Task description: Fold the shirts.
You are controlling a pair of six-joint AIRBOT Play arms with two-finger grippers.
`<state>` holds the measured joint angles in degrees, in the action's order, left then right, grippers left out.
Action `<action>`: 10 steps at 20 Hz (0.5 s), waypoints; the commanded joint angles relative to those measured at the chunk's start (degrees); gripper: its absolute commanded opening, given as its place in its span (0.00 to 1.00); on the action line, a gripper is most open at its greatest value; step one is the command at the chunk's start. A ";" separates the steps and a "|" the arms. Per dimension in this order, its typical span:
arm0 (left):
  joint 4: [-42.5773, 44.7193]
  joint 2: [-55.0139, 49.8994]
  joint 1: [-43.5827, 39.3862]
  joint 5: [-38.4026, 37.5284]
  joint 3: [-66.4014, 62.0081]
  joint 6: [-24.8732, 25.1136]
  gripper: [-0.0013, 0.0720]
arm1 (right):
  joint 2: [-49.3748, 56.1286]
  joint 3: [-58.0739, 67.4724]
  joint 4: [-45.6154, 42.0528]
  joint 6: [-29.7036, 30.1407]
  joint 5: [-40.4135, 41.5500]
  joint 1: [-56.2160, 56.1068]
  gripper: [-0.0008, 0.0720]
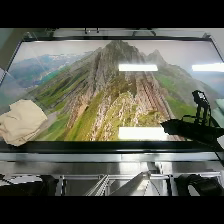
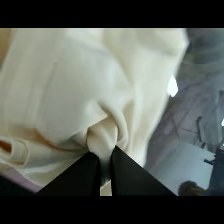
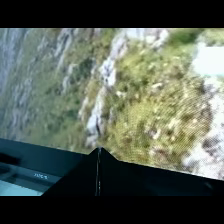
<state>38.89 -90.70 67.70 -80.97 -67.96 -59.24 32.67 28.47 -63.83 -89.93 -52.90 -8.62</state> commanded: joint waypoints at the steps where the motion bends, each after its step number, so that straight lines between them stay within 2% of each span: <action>1: -25.20 7.34 -7.32 -8.15 -2.60 3.89 0.04 | -0.04 -0.04 0.02 -0.02 -0.02 -0.02 0.04; 3: -35.12 13.16 -16.98 -11.37 -4.90 3.76 0.04 | -0.02 -0.02 0.02 -0.02 0.00 -0.02 0.04; 4: -37.22 15.98 -22.77 -11.69 -6.91 3.69 0.04 | -0.04 -0.04 0.02 -0.02 -0.02 -0.02 0.04; 7: -37.42 21.75 -39.32 -8.39 -13.33 1.49 0.05 | -0.04 -0.04 0.02 -0.02 0.00 -0.02 0.04; 10: -37.57 23.12 -54.49 -1.66 -17.77 -2.16 0.06 | -0.04 -0.04 0.02 -0.02 -0.02 -0.02 0.04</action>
<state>4.34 -70.19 26.63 -87.85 -81.56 -58.50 32.67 28.47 -63.81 -89.93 -52.90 -8.62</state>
